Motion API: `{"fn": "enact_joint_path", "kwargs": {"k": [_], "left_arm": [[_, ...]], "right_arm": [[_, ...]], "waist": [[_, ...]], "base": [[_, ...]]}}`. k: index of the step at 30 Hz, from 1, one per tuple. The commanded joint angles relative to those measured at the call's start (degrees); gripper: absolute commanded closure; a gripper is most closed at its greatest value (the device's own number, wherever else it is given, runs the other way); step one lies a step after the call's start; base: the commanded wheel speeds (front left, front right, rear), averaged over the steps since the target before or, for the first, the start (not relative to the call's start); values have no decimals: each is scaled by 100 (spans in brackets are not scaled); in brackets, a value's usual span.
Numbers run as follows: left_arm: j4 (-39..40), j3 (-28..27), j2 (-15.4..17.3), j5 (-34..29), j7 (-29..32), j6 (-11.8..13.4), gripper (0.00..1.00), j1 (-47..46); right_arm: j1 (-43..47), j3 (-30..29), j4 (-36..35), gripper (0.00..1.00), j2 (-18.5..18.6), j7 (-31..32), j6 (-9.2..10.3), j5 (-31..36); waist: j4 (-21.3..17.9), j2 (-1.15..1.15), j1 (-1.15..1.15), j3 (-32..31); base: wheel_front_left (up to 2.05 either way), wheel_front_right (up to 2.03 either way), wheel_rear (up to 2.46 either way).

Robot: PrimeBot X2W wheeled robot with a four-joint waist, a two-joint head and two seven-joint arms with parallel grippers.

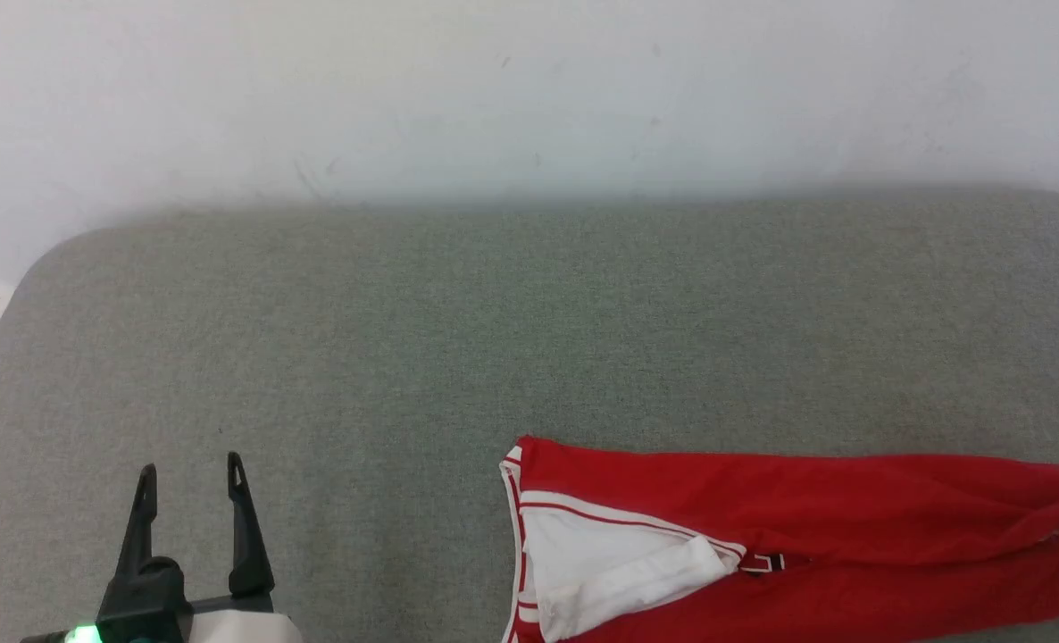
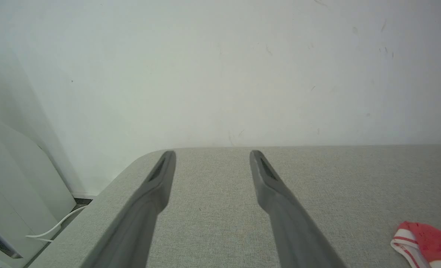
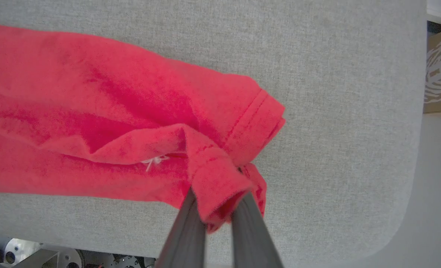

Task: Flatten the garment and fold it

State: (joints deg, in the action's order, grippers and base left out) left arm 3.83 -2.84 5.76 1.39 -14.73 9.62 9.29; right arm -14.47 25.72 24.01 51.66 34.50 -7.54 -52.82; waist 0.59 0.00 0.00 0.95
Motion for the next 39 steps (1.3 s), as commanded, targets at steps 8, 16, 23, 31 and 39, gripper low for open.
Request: {"fn": "enact_joint_path", "kwargs": {"k": [8,16,23,31,39], "left_arm": [[9,1,0,-103,-27,-12,0,96],[17,141,-5,-172,-27,33,0,-91],[-41,262,-42,-133,-27,78,0,-332],[-142,366,-99,-84,-27,101,0,-551],[-234,446,-161,-40,-27,106,0,-718]], "right_arm": [[116,210,-1864,100,158,40,5,69],[-281,923,-3622,100,-353,396,5,241],[-1329,2049,-3417,100,-1317,490,5,410],[-2339,3234,-1996,100,-2387,276,5,404],[-2599,4426,-261,100,-3045,74,5,292]], "waist": [[-38,0,0,-58],[32,0,0,164],[228,0,0,418],[453,0,0,704],[574,0,0,881]], "base": [[0,0,0],[0,0,0],[0,0,0],[0,0,0],[0,0,0]]}}
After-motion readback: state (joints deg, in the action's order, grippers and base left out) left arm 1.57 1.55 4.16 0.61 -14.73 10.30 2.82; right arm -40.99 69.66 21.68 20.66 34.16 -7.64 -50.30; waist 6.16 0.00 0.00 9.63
